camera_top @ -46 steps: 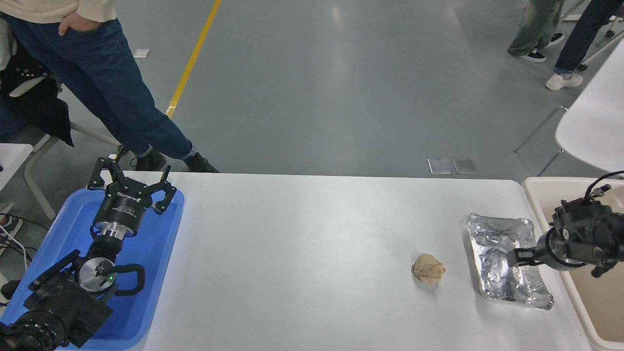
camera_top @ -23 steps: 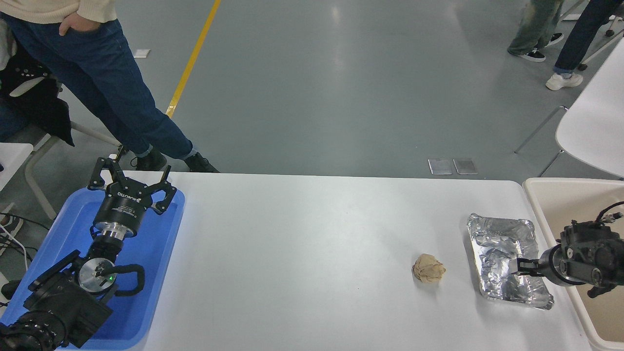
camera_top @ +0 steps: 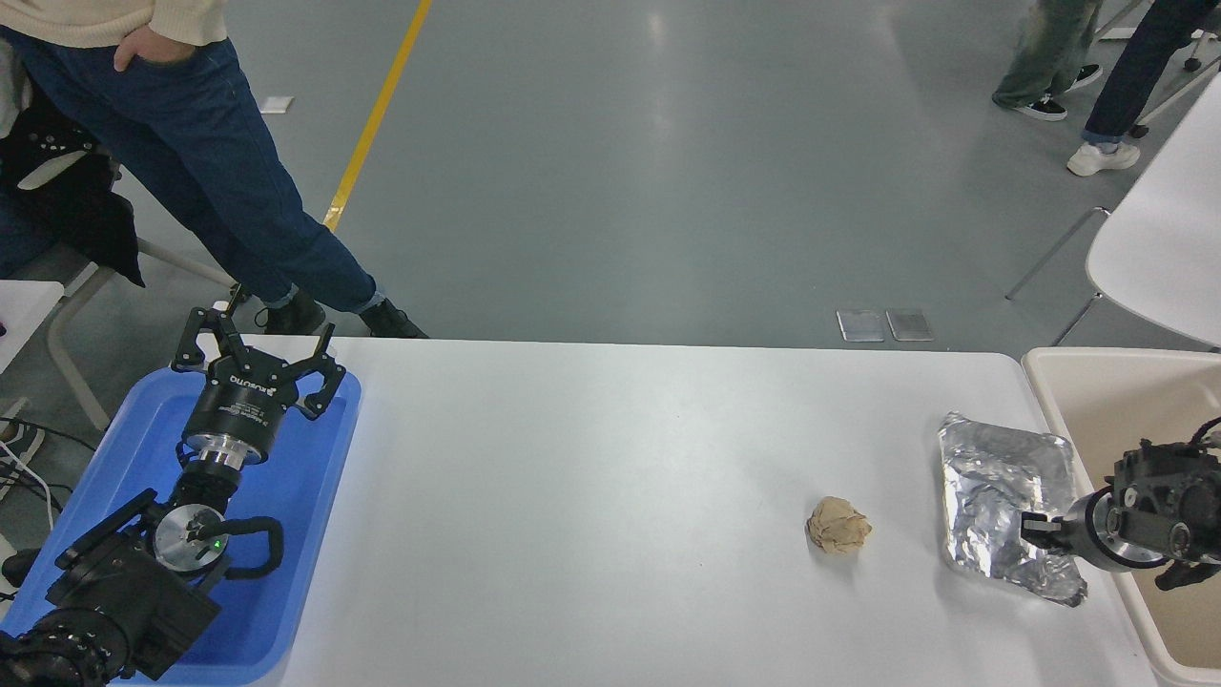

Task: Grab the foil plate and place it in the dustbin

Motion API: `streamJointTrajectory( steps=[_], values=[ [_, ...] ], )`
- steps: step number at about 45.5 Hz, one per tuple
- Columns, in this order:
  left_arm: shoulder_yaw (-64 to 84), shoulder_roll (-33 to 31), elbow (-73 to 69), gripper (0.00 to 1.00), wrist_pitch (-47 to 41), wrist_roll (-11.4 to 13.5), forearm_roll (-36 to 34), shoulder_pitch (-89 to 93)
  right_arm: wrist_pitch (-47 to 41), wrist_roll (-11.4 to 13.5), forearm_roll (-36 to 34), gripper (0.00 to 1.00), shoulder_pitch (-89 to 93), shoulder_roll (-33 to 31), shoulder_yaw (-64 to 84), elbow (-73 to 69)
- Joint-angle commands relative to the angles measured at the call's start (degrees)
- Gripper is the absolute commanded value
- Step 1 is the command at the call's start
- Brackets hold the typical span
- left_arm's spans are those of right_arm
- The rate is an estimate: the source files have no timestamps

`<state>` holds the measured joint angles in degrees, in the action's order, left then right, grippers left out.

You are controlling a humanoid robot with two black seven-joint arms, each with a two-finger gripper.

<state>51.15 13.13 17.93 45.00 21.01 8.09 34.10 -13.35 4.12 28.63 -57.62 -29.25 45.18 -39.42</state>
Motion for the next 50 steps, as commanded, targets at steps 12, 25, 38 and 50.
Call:
streamJointTrajectory(
  steps=[12, 25, 38, 50],
  values=[
    [0.0, 0.0, 0.0, 1.00, 0.0, -0.1, 0.0, 0.0, -7.8, -0.1, -1.7, 0.00, -15.0, -7.0, 4.8, -14.4],
    [0.0, 0.0, 0.0, 1.00, 0.0, -0.1, 0.0, 0.0, -20.1, -0.3, -1.7, 0.00, -39.5, -8.0, 17.8, -28.4],
    [0.0, 0.0, 0.0, 1.00, 0.0, -0.2, -0.1, 0.0, -31.7, -0.4, -2.2, 0.00, -54.3, -8.2, 17.5, -29.0],
    [0.0, 0.0, 0.0, 1.00, 0.0, -0.2, -0.1, 0.0, -31.7, -0.4, -4.2, 0.00, -65.8, -9.1, 17.8, -29.7]
  ],
)
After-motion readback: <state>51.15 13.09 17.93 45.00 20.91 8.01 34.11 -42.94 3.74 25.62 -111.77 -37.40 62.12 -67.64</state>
